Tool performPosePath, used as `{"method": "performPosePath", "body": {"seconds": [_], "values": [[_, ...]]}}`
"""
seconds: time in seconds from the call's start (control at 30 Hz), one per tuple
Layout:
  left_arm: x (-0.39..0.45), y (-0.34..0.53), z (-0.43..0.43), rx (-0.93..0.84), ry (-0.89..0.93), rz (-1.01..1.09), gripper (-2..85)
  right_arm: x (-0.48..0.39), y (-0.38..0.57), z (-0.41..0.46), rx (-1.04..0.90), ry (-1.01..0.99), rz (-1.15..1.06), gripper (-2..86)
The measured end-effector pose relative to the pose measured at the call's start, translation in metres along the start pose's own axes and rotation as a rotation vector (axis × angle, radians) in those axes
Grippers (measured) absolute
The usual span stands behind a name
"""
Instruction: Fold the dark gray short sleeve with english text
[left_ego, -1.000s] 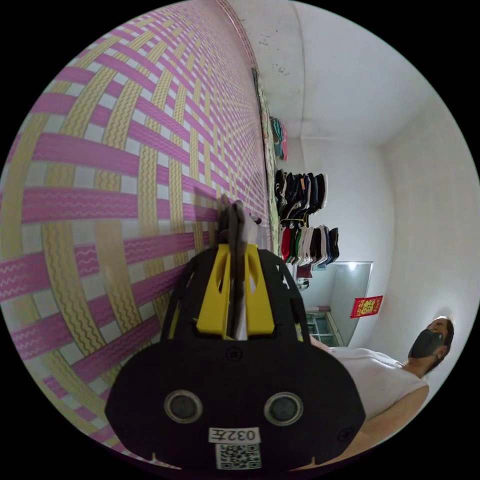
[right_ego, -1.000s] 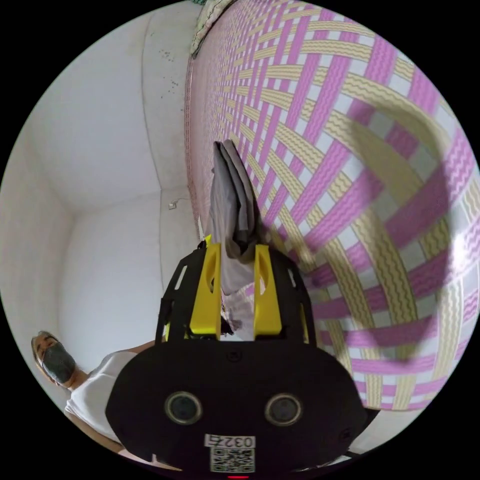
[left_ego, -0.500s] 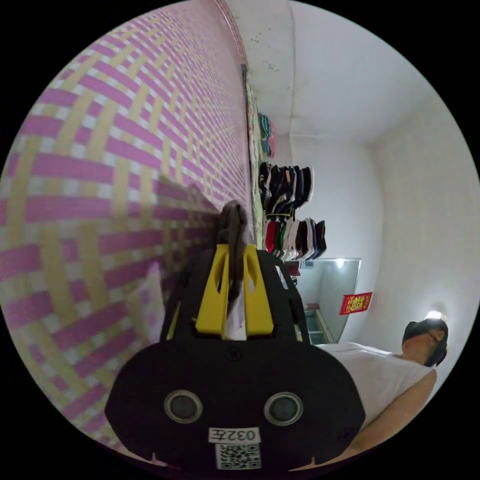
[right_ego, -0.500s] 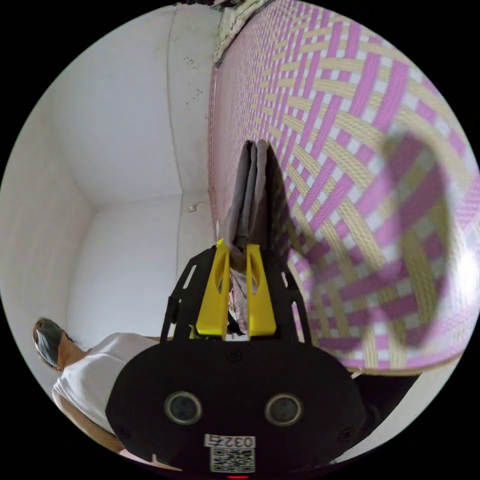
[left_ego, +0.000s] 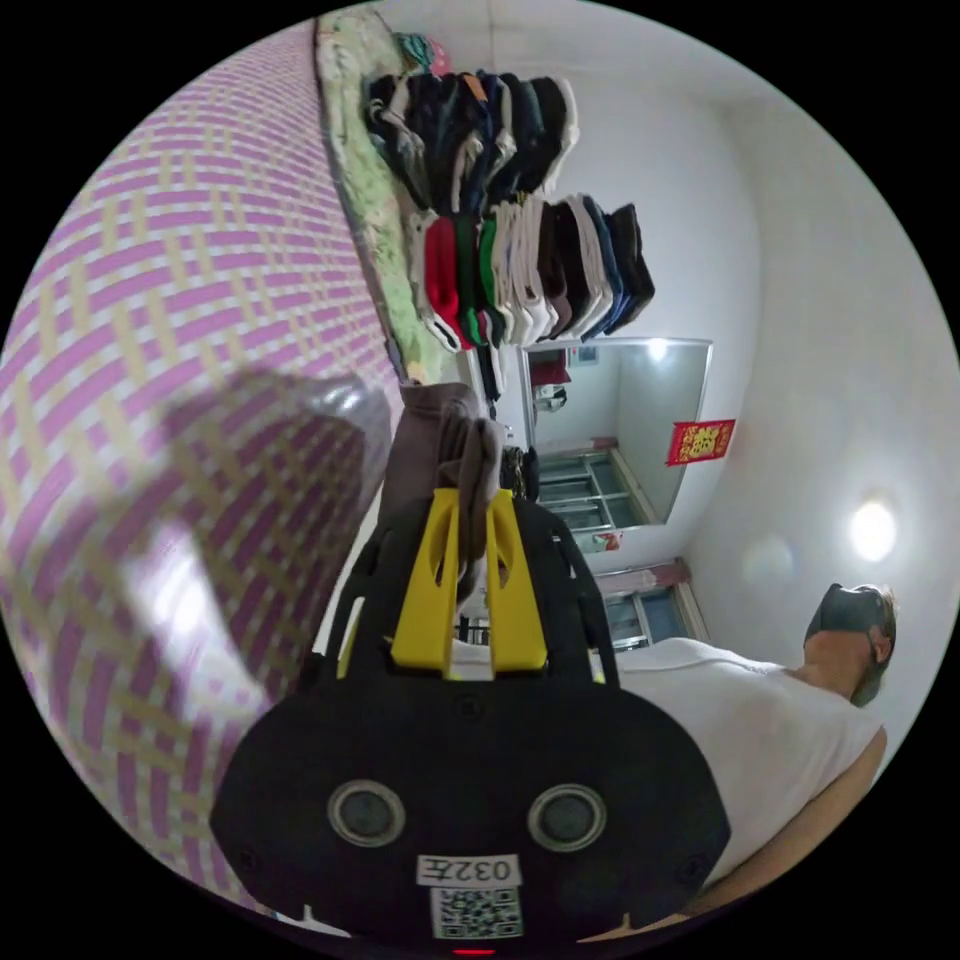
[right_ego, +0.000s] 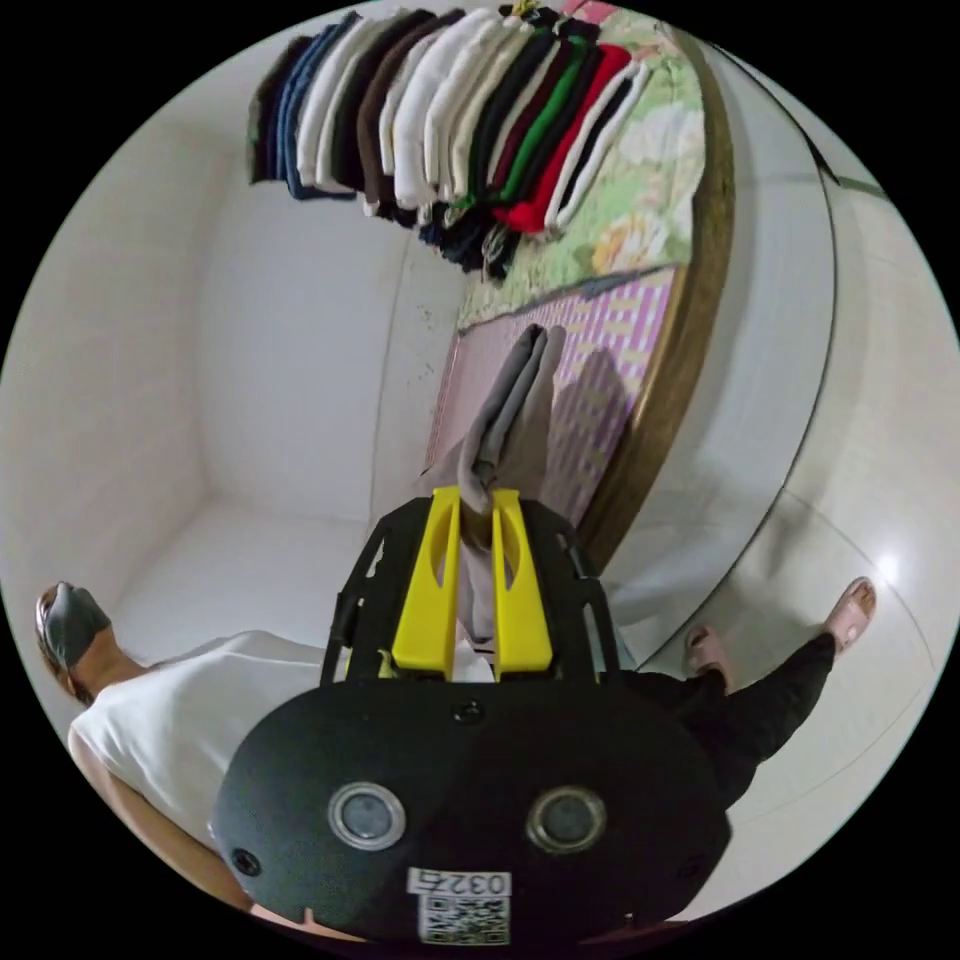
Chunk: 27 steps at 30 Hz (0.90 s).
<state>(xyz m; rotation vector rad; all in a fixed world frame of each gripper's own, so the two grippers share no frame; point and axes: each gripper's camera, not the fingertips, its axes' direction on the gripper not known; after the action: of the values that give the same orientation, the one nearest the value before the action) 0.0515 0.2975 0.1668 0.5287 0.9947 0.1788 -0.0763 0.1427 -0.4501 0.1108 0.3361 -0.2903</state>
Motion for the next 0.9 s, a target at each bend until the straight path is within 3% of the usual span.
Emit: {"method": "performPosePath", "body": {"seconds": [0.27,0.43,0.7,0.9], "values": [[0.14,-0.119,0.204,-0.168,0.088,0.084,-0.1,0.008,-0.012,-0.216,0.244,0.086,-0.118,5.2],[0.235,-0.173,0.265,-0.221,0.206,0.175,0.0,-0.02,-0.035,-0.312,0.297,0.135,-0.235,5.2],[0.455,-0.297,0.22,-0.247,0.28,0.475,0.2,-0.12,-0.119,-0.38,0.262,0.119,-0.561,5.2],[0.621,-0.413,0.117,-0.104,0.304,0.639,0.3,-0.24,-0.205,-0.385,0.279,0.049,-0.812,5.3]]}}
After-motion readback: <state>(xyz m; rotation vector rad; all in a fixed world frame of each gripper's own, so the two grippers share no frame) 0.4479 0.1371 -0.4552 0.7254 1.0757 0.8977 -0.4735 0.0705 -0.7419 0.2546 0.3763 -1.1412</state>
